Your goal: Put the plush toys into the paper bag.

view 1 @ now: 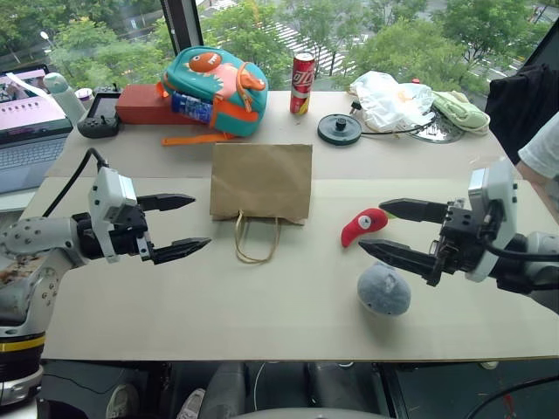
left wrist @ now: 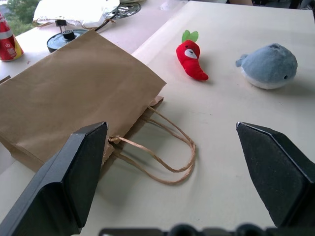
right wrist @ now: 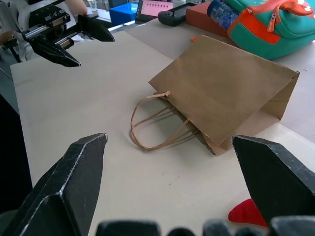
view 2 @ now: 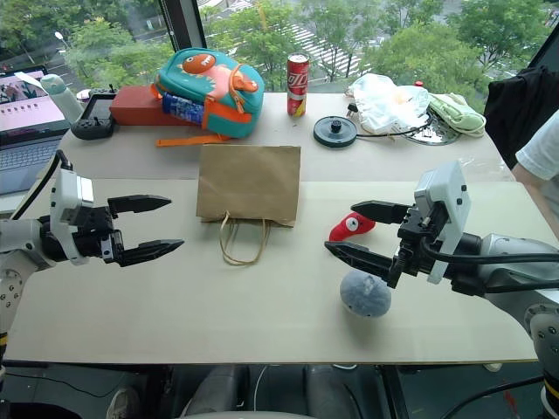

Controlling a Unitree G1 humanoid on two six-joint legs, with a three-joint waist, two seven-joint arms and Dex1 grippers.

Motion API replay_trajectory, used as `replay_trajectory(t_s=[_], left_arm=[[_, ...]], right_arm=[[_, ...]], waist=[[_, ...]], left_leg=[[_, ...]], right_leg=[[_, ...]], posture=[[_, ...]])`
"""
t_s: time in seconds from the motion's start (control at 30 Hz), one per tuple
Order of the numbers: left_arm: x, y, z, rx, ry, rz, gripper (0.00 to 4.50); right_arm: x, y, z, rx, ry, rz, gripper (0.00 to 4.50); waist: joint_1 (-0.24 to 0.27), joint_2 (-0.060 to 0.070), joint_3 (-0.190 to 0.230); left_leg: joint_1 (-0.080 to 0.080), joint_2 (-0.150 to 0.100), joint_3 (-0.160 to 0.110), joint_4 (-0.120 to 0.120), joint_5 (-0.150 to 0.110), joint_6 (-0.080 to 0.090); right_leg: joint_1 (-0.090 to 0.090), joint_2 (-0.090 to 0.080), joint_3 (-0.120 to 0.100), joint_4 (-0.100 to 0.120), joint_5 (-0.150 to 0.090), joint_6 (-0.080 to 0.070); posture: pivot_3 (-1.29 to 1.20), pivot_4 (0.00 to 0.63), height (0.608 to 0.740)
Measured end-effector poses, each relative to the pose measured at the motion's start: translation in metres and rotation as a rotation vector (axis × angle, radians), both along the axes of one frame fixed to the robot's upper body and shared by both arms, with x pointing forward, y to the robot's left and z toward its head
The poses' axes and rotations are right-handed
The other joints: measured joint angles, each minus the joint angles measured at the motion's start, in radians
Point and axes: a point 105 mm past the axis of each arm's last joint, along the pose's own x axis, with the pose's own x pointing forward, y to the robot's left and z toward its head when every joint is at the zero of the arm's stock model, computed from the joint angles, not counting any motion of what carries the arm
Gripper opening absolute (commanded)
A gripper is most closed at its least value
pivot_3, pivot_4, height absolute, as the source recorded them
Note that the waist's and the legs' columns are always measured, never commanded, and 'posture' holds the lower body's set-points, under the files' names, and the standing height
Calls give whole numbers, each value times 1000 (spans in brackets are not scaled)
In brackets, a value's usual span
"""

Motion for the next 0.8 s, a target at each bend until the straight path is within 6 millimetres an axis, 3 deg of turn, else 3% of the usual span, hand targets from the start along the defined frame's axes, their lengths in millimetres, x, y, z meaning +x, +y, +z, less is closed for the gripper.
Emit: replay_trajectory(t_s=[0.27,0.43,0.63,0.8], left_arm=[[8,7,-9,30,1,12,4500],[41,17,-22,216,-233,35,4500],[71,8,-30,380,-524,2,4500],[86,-21,-41,453,-723,-105,4500]], right_arm=[[0,1,0,14,4,-7,4488],[-2,4,-1,15,5,-12,4488],[-8,6,-3,22,17,-26,4488],[-14,7,-1,29,14,-47,4488]], waist=[[0,0,0],[10,0,0],[26,0,0],[29,0,0]], left_leg=[[0,0,0,0,0,0],[0,0,0,1,0,0],[-2,0,0,1,0,0],[-3,-1,0,2,0,0]], right_leg=[[0,0,0,0,0,0],[0,0,0,-1,4,-6],[0,0,0,-2,4,-7],[0,-1,0,-1,5,-6]], posture=[[0,150,739],[0,150,739],[0,150,739],[0,150,739]])
